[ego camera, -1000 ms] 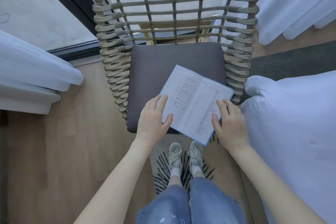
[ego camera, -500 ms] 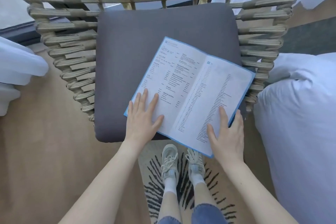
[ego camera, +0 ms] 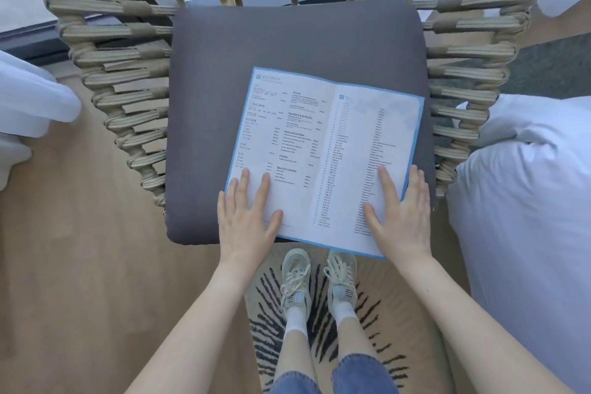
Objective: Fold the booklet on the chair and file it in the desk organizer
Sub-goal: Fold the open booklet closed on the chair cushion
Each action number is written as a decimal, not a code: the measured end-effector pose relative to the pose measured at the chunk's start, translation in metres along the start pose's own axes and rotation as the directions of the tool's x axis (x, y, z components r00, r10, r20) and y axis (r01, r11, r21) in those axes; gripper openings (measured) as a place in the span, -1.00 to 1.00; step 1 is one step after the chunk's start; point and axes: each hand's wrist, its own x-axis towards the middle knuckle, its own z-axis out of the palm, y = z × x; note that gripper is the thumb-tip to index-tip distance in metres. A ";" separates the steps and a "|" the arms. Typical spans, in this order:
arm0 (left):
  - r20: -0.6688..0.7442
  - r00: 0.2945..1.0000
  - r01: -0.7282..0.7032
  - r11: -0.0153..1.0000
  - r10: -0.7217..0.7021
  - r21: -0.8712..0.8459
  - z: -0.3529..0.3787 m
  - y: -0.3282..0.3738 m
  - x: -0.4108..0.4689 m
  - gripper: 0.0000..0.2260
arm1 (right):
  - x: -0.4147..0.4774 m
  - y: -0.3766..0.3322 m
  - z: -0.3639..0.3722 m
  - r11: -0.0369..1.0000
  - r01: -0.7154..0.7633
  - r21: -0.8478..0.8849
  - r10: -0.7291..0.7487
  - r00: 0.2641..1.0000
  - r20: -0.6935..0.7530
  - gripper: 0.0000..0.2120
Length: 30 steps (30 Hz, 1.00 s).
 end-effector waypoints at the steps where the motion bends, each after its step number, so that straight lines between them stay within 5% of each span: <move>1: -0.001 1.000 0.010 1.000 -0.010 0.003 0.002 0.000 -0.003 -0.39 | 0.005 0.001 -0.001 1.000 0.027 -0.002 -0.027 1.000 -0.005 -0.35; 10: -0.026 0.997 0.078 0.997 -0.078 0.025 0.026 0.006 -0.022 -0.39 | 0.042 0.013 0.006 0.969 0.227 -0.102 -0.230 0.973 -0.027 -0.42; 18: -0.058 0.996 0.070 0.994 -0.066 0.087 0.051 0.004 -0.022 -0.40 | 0.046 0.024 0.026 0.960 0.228 -0.160 -0.244 0.966 -0.084 -0.43; 23: 0.020 0.996 0.086 0.988 -0.089 0.125 0.032 0.011 -0.022 -0.40 | 0.044 0.014 0.011 0.962 0.206 -0.177 -0.208 0.978 0.011 -0.41; 26: 0.106 0.989 0.096 0.992 -0.105 0.084 0.007 0.017 -0.021 -0.41 | 0.042 0.005 -0.009 0.966 0.190 -0.172 -0.179 0.981 0.078 -0.42; 30: 0.033 0.992 0.121 0.987 -0.118 -0.102 -0.027 0.010 -0.014 -0.46 | 0.037 -0.003 -0.031 0.972 0.179 -0.151 -0.167 0.982 0.088 -0.37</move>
